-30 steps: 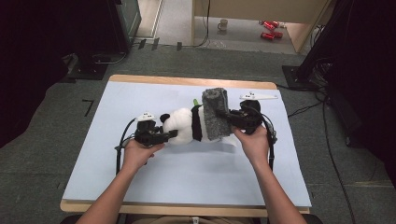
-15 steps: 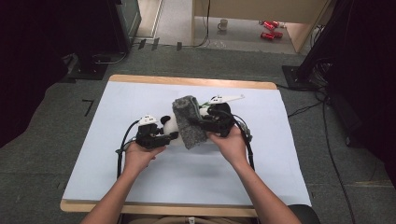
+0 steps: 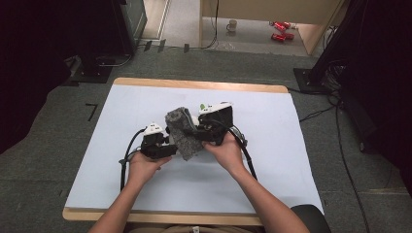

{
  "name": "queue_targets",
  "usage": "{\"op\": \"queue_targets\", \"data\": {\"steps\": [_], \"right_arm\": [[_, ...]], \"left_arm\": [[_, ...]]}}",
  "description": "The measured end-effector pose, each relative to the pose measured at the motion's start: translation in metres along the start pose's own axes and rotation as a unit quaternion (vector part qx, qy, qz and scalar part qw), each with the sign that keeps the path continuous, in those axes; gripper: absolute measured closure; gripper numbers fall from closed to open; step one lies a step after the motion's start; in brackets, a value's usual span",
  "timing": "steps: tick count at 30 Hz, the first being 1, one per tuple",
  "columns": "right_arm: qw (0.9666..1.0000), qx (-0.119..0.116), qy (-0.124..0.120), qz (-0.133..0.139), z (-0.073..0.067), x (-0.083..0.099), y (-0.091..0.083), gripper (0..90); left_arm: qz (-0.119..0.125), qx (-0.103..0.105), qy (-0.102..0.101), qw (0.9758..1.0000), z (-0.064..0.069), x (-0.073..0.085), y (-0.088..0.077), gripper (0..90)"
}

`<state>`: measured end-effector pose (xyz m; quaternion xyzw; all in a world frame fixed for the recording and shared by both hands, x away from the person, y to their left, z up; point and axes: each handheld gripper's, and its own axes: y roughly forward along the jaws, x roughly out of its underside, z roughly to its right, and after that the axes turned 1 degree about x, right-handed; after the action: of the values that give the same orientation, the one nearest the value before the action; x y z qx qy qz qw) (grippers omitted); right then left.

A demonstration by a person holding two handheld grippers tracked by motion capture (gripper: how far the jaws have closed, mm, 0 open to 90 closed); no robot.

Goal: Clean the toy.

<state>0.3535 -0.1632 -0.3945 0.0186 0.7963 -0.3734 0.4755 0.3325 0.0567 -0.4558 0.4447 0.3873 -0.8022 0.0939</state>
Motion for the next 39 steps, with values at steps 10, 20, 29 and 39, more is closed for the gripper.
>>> {"op": "queue_targets", "data": {"steps": [10, 20, 29, 39], "right_arm": [[0.9976, 0.066, -0.019, -0.004, 0.013, 0.008, -0.016, 78.9], [0.9955, 0.086, 0.03, 0.025, 0.035, 0.019, -0.052, 79.8], [0.9906, 0.105, 0.076, 0.046, 0.057, 0.029, -0.077, 79.6], [0.9865, 0.122, 0.098, 0.049, 0.071, 0.034, -0.089, 78.9]], "left_arm": [[-0.008, 0.02, -0.014, 0.9997, -0.011, -0.008, 0.003, 50.7], [-0.033, 0.054, -0.025, 0.9977, -0.028, -0.024, 0.006, 51.0], [-0.033, 0.059, -0.021, 0.9975, -0.035, -0.03, 0.009, 50.9], [-0.027, 0.062, -0.02, 0.9975, -0.037, -0.029, 0.009, 50.2]]}}
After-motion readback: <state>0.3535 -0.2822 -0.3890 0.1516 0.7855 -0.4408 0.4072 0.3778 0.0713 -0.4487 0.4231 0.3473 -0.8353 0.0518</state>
